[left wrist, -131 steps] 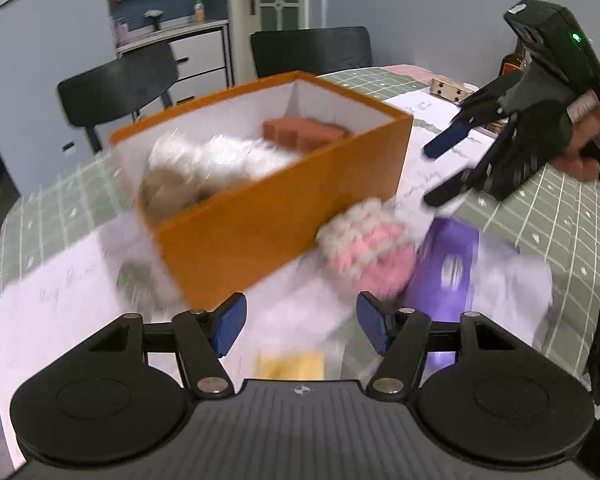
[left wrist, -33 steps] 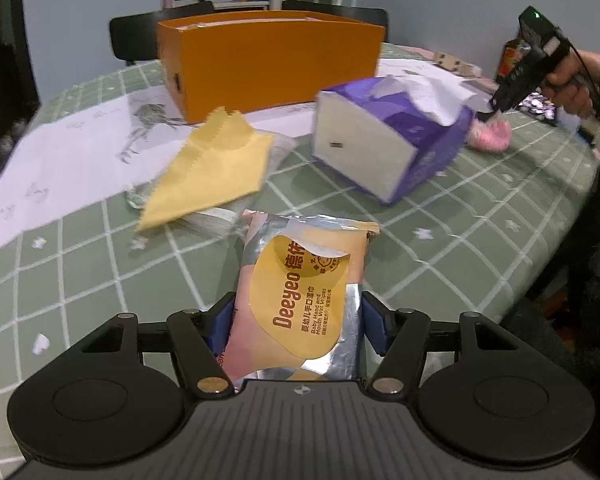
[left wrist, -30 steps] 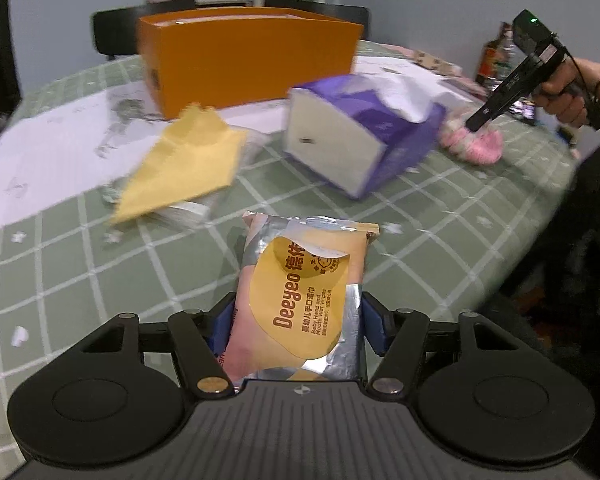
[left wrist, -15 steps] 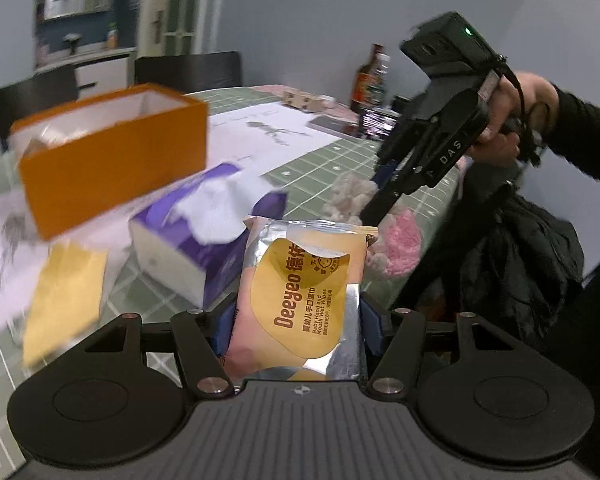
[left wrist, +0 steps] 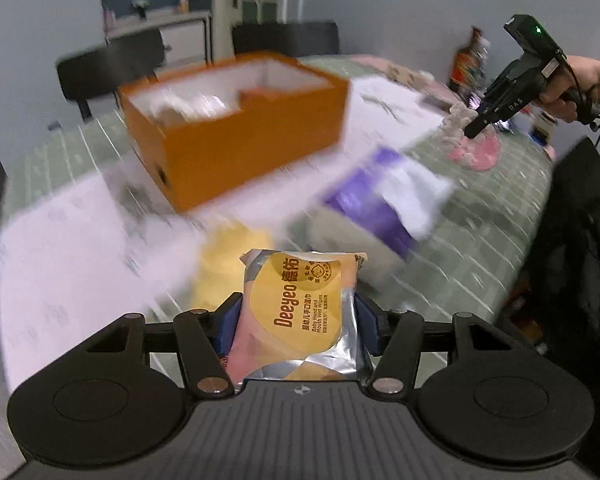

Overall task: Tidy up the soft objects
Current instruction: 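Carry the snack packet and pink crocheted piece with both grippers to the orange box, then lower into the box and open the left gripper on the packet while the right releases the crocheted piece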

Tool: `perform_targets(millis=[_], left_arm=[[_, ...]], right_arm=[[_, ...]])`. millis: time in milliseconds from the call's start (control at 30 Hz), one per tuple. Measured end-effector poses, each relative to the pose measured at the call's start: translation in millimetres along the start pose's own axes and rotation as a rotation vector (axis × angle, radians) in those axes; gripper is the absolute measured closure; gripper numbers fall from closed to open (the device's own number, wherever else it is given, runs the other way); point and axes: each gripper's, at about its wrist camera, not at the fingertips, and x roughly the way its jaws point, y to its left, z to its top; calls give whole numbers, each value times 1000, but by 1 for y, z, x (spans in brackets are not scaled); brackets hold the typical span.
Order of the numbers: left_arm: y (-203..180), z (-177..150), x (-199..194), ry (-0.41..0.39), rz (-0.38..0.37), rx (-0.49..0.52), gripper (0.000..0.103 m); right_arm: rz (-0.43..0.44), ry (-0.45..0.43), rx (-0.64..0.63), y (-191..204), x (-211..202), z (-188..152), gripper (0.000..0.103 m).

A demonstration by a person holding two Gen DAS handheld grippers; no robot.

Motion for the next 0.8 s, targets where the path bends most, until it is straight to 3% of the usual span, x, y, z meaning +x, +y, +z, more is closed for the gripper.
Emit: perform_targets(millis=[300,467,600,800], left_arm=[[29,102,6,-111,72,105,37],[35,159,39,-163,47,125,37],[39,191,79,-150,70,132,37],[43,208,150,-49,67,120,37]], right_arm=[[-61,-182,-48,-14,-25,108,81],[-59,-221,-60,-11,-17,161,81],[-33,-244,-33,-9,0,197,81],[12,-213,26,-9,46,227,81]])
